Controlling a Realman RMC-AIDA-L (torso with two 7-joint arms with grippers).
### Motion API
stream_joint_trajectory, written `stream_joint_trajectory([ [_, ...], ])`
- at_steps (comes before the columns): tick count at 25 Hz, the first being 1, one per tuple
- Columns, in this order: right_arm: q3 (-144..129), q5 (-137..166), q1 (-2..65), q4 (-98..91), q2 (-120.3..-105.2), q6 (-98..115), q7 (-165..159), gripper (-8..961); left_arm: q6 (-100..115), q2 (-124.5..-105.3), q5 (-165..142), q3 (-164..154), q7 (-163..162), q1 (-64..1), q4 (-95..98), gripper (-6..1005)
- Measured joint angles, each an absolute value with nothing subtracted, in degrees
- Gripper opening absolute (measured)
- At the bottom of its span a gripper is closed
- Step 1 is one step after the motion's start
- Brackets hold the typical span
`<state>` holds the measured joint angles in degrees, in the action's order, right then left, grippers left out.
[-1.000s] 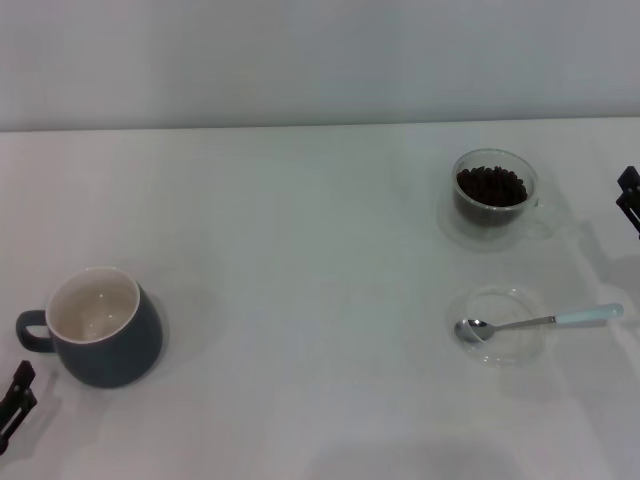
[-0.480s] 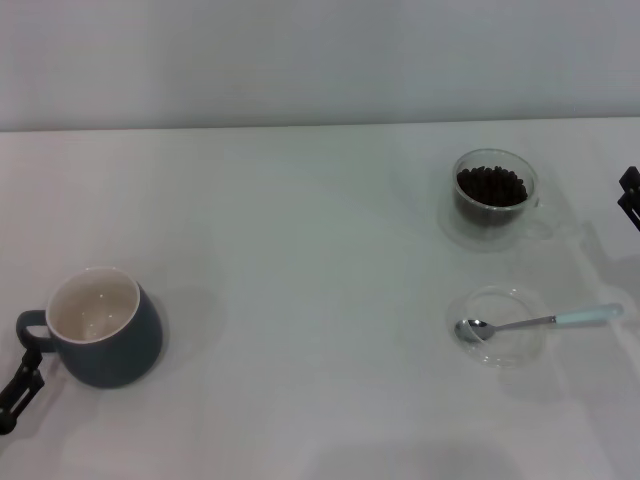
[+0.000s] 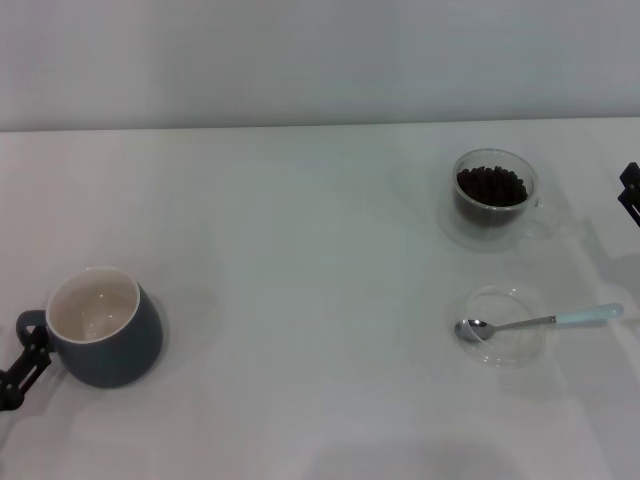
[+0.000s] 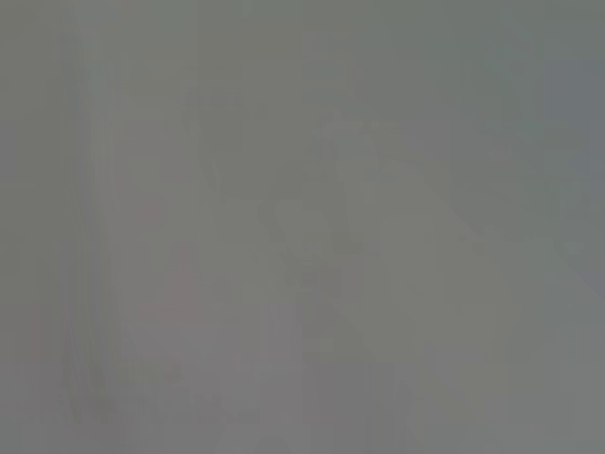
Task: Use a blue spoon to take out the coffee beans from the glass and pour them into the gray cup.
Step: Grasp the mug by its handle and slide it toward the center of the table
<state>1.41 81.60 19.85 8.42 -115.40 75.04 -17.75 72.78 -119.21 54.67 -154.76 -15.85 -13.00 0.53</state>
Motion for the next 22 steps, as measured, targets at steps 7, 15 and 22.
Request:
stream_joint_trajectory([
  [7, 1.5, 81.4, 19.9, 8.3, -115.4, 75.1, -17.8, 871, 71.6, -119.27, 55.5, -154.7, -15.8, -14.3, 0.5, 854],
  [15, 1.5, 81.4, 20.1, 8.2, -115.4, 75.2, -17.8, 870, 70.1, -119.37, 55.5, -154.8, -15.8, -15.0, 0.8, 769],
  [22, 1.5, 81.4, 20.1, 8.1, -115.4, 75.3, -17.8, 870, 68.5, -119.23, 55.5, -154.8, -15.7, -15.8, 1.8, 486],
])
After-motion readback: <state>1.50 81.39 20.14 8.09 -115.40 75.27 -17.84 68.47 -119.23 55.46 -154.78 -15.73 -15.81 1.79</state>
